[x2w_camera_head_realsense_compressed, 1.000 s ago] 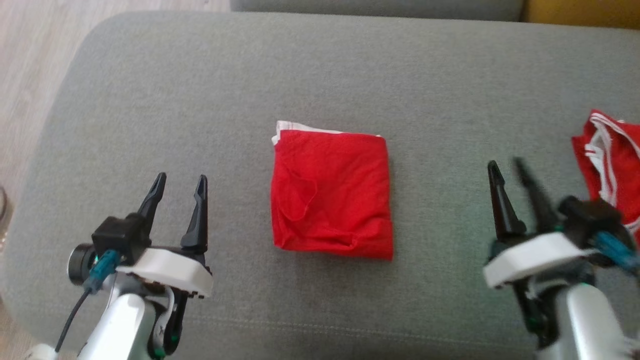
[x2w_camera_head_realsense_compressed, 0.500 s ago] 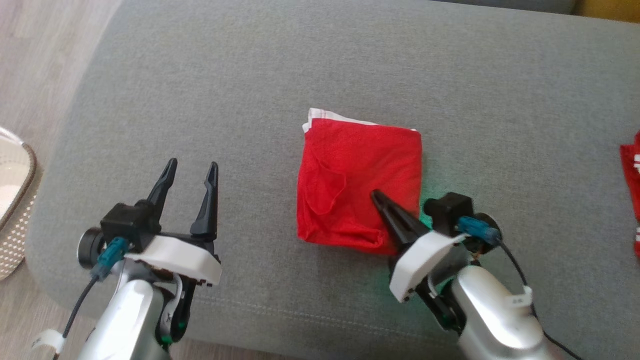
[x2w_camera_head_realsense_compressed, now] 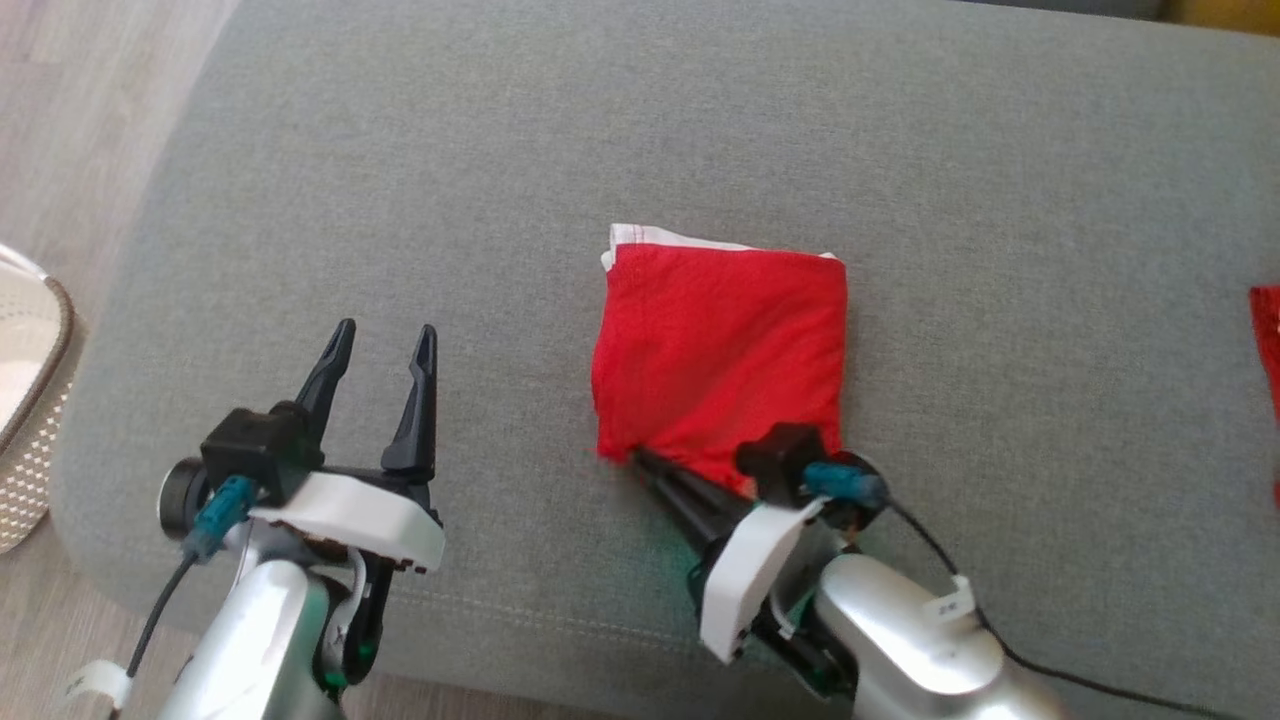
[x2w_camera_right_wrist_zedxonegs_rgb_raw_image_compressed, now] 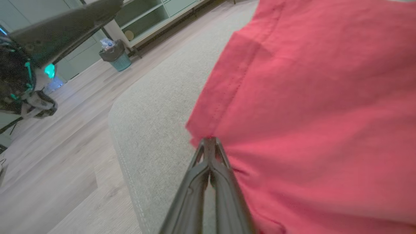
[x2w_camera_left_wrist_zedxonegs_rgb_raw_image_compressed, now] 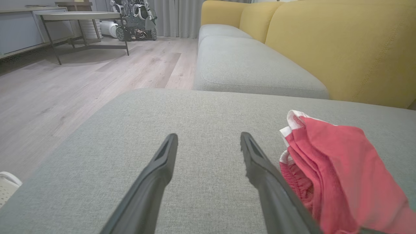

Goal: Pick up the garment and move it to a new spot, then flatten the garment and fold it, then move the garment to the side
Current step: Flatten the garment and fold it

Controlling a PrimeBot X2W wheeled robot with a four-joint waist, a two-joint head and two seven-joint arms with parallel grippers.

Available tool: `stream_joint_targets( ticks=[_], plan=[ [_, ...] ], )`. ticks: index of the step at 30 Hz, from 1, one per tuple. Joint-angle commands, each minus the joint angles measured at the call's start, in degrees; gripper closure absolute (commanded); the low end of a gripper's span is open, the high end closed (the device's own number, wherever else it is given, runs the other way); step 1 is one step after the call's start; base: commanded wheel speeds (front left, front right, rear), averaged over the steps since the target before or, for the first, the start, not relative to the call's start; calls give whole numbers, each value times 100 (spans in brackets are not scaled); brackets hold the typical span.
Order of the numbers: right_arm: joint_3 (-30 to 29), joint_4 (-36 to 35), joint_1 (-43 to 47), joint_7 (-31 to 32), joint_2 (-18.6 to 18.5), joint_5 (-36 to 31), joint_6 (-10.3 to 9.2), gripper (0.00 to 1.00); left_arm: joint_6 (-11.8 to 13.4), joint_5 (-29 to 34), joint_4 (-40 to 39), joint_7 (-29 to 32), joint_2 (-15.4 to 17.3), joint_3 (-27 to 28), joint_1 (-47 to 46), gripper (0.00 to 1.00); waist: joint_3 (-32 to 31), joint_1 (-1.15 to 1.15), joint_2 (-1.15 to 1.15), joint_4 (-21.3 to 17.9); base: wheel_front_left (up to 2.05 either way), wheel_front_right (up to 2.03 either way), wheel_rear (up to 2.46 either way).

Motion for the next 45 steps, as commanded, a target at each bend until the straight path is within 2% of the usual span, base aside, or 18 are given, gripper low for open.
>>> stream_joint_targets(
  ticks=[1,5,9,13,18,22,23,24,25,29,33,45],
  plan=[
    [105,-141,-154,-36,85,24,-30,100,31,-19,-169,-51,113,249,-298,0,14,0,0,-22,0,0,0],
    [310,-163,-266,-190,85,153,-30,100,41,-21,-164,-58,125,274,-288,0,8,0,0,-111,0,0,0],
    [50,-309,-349,-509,85,178,-30,100,58,-17,-162,-62,155,292,-246,0,-66,0,0,-243,0,0,0],
    [-598,-520,-264,-682,85,-26,-30,100,97,-7,-186,-63,200,305,-181,0,-178,0,0,-397,0,0,0],
    [-1494,-1122,132,-608,-30,-283,-30,100,147,-5,-253,-26,262,310,-111,0,-284,0,0,-570,0,0,0],
    [-2488,-1730,549,-458,-157,-756,-30,100,183,-6,-320,7,319,318,-57,0,-357,0,0,-686,0,0,0],
    [-2785,-1883,666,-416,-160,-909,-30,88,188,-2,-342,11,336,317,-44,0,-373,0,0,-710,0,0,0],
    [-3070,-2038,790,-361,-149,-1046,-30,36,195,1,-362,17,351,317,-32,0,-391,0,0,-733,0,0,0],
    [-3348,-2196,908,-308,-136,-1215,-30,0,202,3,-384,24,368,317,-17,0,-406,0,0,-755,0,0,0],
    [-4180,-2797,1335,-72,-51,-1803,-30,0,236,26,-487,54,431,308,35,0,-471,0,0,-813,0,0,0],
    [-4644,-3306,1707,172,24,-2185,-30,0,290,70,-599,80,506,299,118,0,-561,0,0,-846,0,0,0],
    [-5039,-4111,2689,794,80,-2475,-30,0,460,56,-975,250,672,259,709,0,-1037,0,0,-903,0,0,0]
  ],
)
